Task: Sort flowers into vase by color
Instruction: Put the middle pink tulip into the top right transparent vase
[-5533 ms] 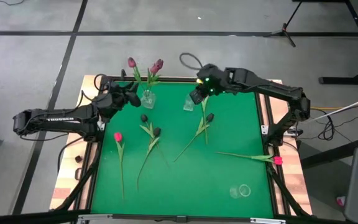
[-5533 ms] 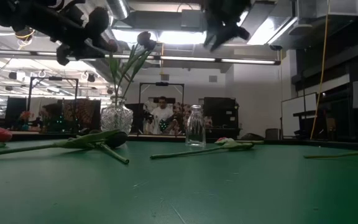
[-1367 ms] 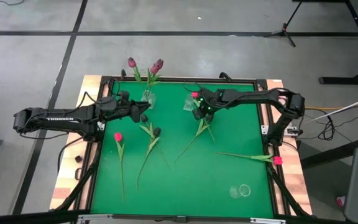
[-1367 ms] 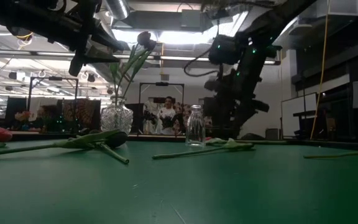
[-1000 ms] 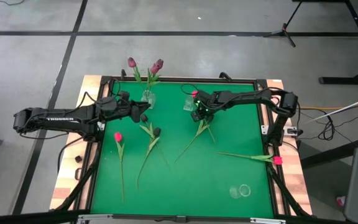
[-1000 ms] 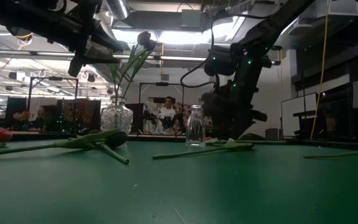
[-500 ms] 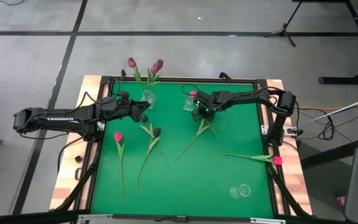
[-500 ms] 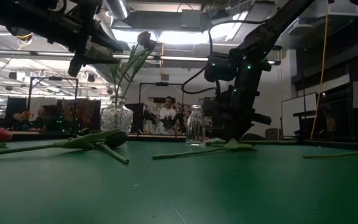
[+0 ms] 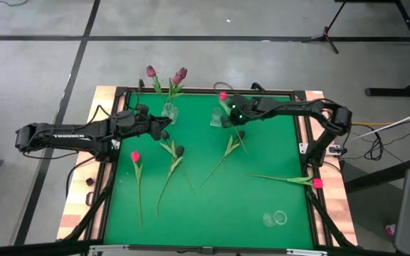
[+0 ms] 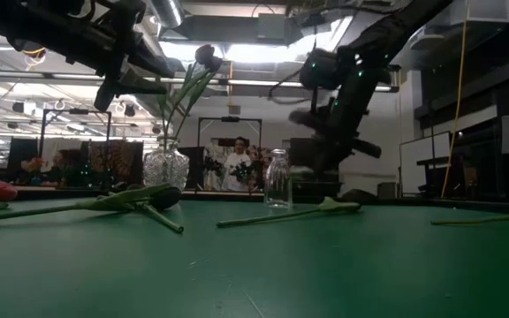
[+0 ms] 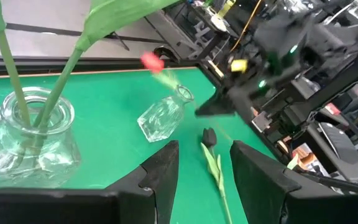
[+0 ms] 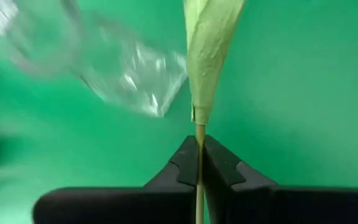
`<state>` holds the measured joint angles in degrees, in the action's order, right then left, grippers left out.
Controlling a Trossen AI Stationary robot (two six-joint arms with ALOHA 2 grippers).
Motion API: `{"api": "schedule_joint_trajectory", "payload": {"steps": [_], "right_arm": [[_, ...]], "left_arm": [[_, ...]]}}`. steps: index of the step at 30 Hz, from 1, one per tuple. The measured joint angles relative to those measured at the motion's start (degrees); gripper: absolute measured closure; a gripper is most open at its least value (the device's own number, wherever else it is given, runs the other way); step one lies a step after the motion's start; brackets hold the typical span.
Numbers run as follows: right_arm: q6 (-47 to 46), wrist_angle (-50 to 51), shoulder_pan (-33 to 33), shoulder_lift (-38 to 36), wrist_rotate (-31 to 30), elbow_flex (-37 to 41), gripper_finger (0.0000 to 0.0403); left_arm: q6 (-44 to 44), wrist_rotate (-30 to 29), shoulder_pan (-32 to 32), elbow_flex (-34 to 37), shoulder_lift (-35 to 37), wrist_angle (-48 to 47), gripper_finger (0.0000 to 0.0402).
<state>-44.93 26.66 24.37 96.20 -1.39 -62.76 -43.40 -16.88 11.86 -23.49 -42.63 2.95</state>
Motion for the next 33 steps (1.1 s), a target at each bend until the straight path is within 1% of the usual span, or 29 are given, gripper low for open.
{"api": "schedule_joint_trajectory", "payload": {"steps": [3,5,8,9,13,15,18,20,22,24,27,30,33], "right_arm": [[0.11,-2.81,1.57,-3.68,-2.55,0.0,0.0398],[0.45,-6.95,2.46,-6.13,-3.88,0.0,0.0396],[5.01,-17.4,2.87,-8.87,-5.02,-0.02,0.0397],[7.1,-22.6,2.76,-9.22,-5.11,-0.04,0.0398],[15.55,-41.0,2.53,-9.1,-4.26,-0.11,0.0397],[19.9,-48.02,2.1,-8.47,-4.1,-0.13,0.0396],[25.84,-54.56,2.28,-7.74,-4.16,-0.04,0.0399],[30.52,-58.07,2.25,-7.79,-2.45,-0.01,0.0399],[32.55,-61.54,2.26,-7.86,0.1,0.48,0.0398],[33.19,-67.29,2.3,-7.86,2.85,2.83,0.0395],[31.52,-76.83,2.69,-7.84,3.75,8.08,0.0396],[29.86,-85.14,3.15,-7.8,2.83,14.15,0.0399],[29.72,-90.3,3.2,-7.8,0.85,17.86,0.0398]], "left_arm": [[0.0,0.0,-0.01,0.0,0.0,0.01,0.0258],[0.0,0.0,0.0,0.0,0.0,0.01,0.0258],[0.0,0.0,0.0,0.02,0.02,0.03,0.0258],[0.02,0.0,0.0,0.0,0.0,0.03,0.0258],[0.02,0.0,0.0,0.0,0.0,0.03,0.0258],[0.02,0.01,-0.02,0.0,0.0,0.03,0.0258],[0.02,0.0,0.0,0.0,0.0,0.03,0.0258],[0.02,0.0,0.0,0.01,0.0,0.02,0.0258],[0.25,0.0,0.0,0.0,0.01,0.01,0.0258],[0.35,-0.07,0.0,0.0,0.0,-0.04,0.0258],[0.35,-0.39,0.0,0.0,0.0,-0.68,0.0258],[0.2,-0.39,0.0,0.0,0.0,-1.0,0.0258],[0.12,-0.61,0.0,0.0,0.01,-1.0,0.0258]]}}
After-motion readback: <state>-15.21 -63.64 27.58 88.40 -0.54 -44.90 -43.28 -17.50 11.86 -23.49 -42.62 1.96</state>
